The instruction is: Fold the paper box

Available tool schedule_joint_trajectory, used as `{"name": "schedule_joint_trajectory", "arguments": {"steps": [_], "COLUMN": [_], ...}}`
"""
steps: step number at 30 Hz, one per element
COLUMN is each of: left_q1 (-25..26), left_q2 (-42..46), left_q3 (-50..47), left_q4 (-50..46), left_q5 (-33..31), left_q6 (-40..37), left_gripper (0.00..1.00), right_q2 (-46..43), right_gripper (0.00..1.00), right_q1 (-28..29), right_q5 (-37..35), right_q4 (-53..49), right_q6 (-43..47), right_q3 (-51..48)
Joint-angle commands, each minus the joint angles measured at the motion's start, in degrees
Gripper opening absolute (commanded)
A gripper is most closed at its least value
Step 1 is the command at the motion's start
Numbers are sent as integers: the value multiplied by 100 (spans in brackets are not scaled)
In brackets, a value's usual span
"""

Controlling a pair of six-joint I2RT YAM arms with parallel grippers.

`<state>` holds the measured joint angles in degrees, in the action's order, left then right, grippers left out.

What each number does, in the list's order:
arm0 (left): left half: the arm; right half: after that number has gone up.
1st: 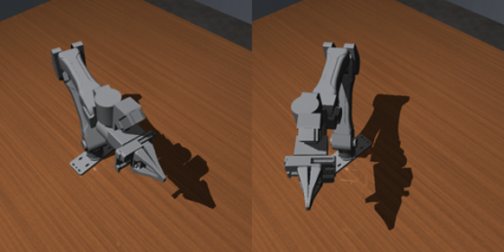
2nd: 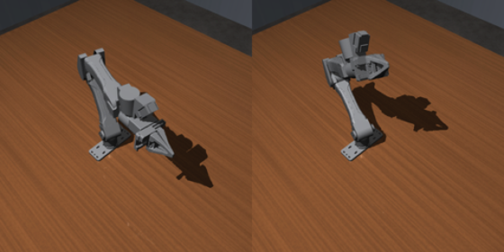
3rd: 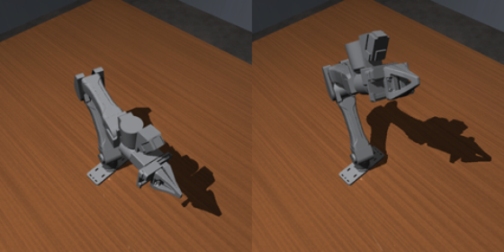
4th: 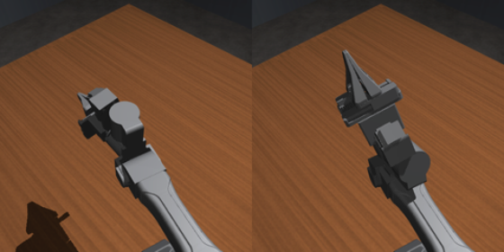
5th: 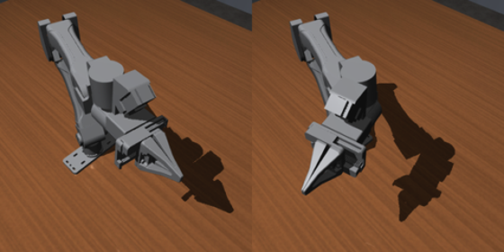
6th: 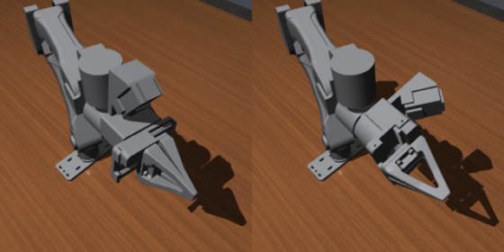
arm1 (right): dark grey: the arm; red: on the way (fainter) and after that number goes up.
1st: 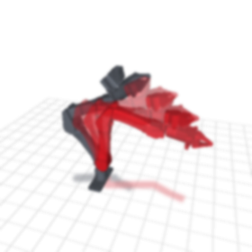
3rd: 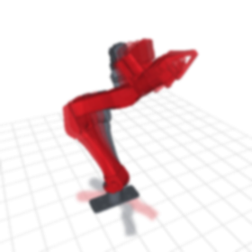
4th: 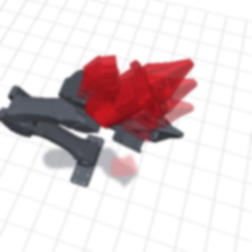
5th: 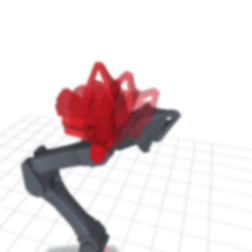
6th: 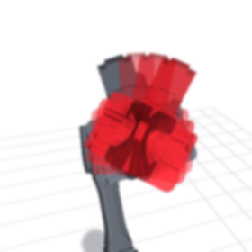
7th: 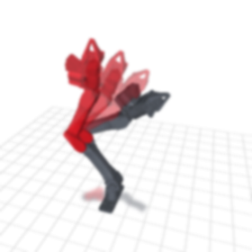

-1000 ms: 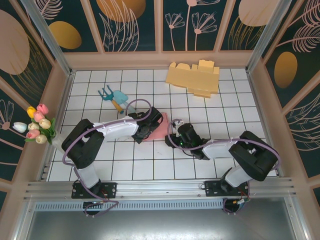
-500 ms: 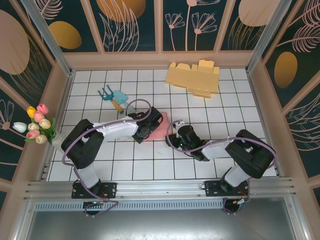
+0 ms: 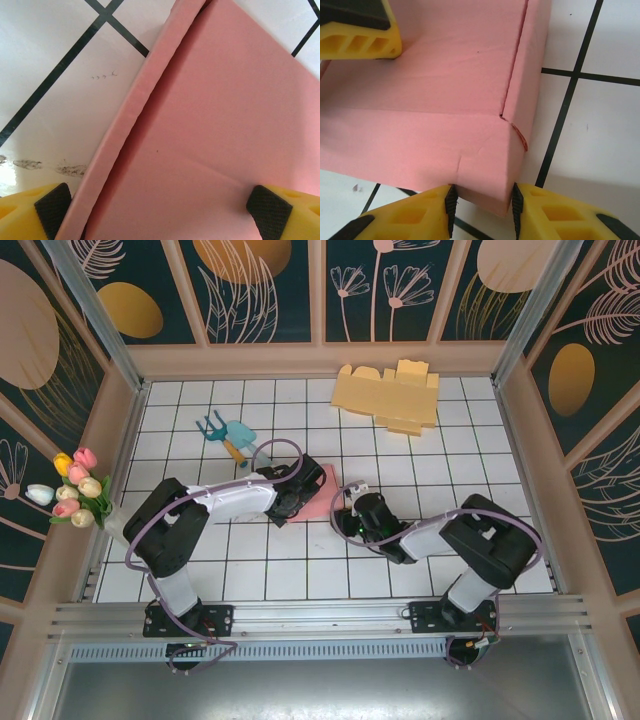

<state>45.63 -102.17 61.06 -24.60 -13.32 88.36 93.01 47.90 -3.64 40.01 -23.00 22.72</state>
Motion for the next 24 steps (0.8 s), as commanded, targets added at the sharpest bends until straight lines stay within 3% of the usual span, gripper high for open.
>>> {"name": "schedule_joint_trajectory", "arguments": {"steps": [1, 12, 24], "left_q1": [-8, -178, -238], "left_q2": [-637, -532, -796], "left_q3": [-431, -719, -630], "left_q4": [-668, -761, -734], "left_q5": [623, 404, 444], "left_q6": [-228, -311, -275], "left_gripper": [95, 95, 95], "right_q2": [364, 336, -679], "right_gripper": [38, 44, 46], "right_q1": [0, -63, -1], "right_q5": [-330, -482, -133], "right_q4": [175, 105, -459], "right_q6": [-36, -186, -535], "right_q3": [-24, 65, -64]}}
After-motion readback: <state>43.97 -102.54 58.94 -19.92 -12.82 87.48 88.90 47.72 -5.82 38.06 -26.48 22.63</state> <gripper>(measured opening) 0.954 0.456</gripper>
